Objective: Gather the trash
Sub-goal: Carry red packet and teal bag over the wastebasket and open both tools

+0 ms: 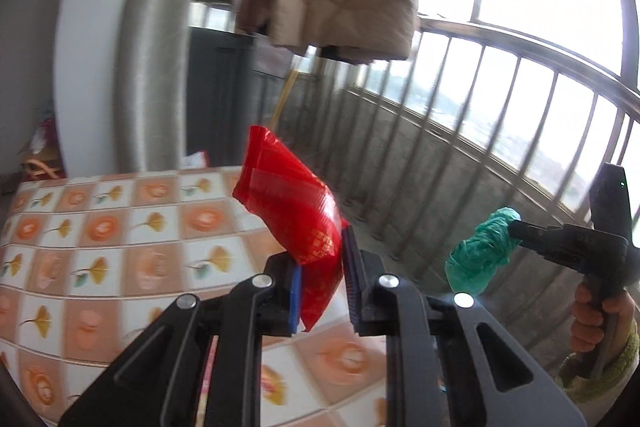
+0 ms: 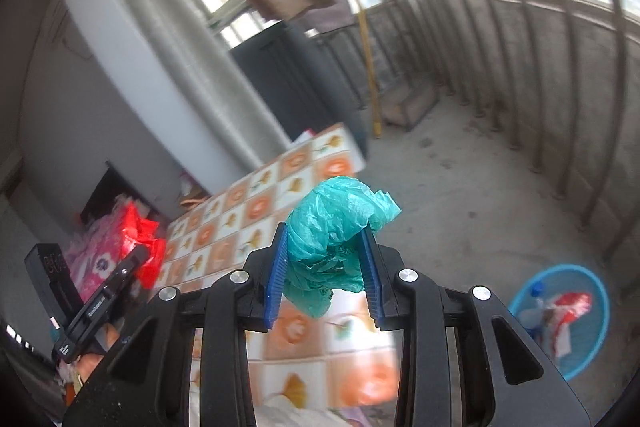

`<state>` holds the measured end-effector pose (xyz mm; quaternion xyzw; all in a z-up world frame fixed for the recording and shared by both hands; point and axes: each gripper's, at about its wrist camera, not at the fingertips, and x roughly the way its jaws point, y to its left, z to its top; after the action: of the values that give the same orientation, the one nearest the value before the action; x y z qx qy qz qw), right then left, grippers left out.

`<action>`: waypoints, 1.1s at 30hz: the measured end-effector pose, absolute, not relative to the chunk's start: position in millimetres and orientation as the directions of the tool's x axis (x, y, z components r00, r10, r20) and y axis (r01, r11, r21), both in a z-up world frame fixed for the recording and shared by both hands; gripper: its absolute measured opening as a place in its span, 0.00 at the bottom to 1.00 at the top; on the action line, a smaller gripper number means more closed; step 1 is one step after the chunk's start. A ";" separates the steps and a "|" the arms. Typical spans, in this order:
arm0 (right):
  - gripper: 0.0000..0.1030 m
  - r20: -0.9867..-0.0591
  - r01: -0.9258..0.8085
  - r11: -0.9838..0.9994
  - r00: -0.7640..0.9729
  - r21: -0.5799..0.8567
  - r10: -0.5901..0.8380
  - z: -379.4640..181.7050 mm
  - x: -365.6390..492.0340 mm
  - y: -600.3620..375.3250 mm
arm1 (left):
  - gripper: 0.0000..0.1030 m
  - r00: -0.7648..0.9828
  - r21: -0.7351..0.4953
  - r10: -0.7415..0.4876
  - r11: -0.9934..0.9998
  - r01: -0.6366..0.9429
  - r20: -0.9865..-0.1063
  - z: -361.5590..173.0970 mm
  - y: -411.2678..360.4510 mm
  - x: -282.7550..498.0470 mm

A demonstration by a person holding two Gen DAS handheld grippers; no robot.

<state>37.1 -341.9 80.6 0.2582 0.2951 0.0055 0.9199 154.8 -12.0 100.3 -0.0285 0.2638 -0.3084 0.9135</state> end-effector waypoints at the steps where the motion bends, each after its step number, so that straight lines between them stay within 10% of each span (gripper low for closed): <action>1: 0.31 -0.551 0.177 0.862 0.824 0.474 0.134 77.7 27.7 -353.9 | 0.17 0.647 -0.214 -0.598 0.790 0.574 -0.472 98.9 -26.2 151.5; 13: 0.31 -0.709 0.512 0.777 0.694 0.365 -0.124 12.5 -38.5 -443.3 | 0.17 0.269 -0.271 -0.703 0.554 0.787 -0.658 39.4 -208.0 106.2; 26: 0.31 -0.867 0.821 0.476 0.453 0.315 -0.209 -131.8 -97.3 -533.6 | 0.18 -0.012 -0.321 -0.543 0.478 0.818 -0.840 -101.7 -366.9 64.4; 33: 0.49 -0.880 0.861 0.340 0.448 0.377 -0.157 -182.1 -101.2 -570.9 | 0.50 -0.100 -0.376 -0.482 0.519 0.768 -0.870 -156.0 -402.4 85.6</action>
<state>-101.2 -570.9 -182.1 0.4529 0.3889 -0.3534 0.7202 85.6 -402.4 -156.0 0.1251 0.5702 -0.4743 0.6590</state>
